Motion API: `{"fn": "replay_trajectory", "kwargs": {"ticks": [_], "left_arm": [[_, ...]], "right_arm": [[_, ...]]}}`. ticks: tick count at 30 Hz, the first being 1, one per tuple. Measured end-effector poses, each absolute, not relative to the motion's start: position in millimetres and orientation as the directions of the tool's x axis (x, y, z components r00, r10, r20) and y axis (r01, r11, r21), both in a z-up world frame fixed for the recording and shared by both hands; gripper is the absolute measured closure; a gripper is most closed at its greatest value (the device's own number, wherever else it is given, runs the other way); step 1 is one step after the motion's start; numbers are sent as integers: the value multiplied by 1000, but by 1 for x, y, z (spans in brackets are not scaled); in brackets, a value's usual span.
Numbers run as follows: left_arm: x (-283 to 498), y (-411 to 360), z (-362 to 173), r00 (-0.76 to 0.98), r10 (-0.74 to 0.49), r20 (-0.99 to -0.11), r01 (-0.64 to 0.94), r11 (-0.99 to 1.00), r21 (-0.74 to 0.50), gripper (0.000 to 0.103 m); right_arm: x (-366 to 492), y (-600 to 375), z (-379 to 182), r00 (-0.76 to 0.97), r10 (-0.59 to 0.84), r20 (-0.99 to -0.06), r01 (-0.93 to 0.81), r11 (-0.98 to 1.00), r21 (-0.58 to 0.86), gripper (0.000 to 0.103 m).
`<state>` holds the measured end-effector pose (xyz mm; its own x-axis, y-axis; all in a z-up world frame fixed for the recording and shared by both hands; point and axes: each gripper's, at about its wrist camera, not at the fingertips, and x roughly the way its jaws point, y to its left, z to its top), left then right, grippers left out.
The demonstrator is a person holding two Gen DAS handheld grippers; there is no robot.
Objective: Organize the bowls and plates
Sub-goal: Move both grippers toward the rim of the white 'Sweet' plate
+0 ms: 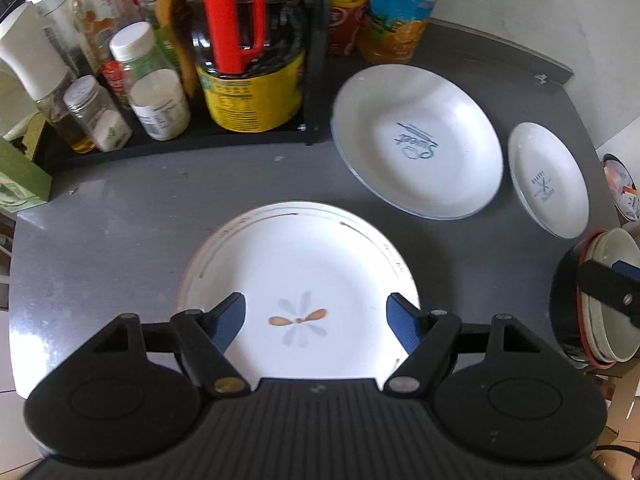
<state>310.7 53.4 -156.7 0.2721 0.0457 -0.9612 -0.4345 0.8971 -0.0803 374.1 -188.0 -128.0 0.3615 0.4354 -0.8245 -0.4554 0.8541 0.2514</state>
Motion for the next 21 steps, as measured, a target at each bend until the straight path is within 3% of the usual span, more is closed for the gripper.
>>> {"fn": "replay_trajectory", "kwargs": {"ticks": [12,21], "left_arm": [[320,94,-140,316,117,-941,-412,911,-25,27],[346,94,-137,394,120,-911,-342,940,-24,27]], "right_arm": [[367,-163,-148,409,396,-823,-565,818,113,3],[365,-156,-170,435,362,-824,-608,794,28,14]]}}
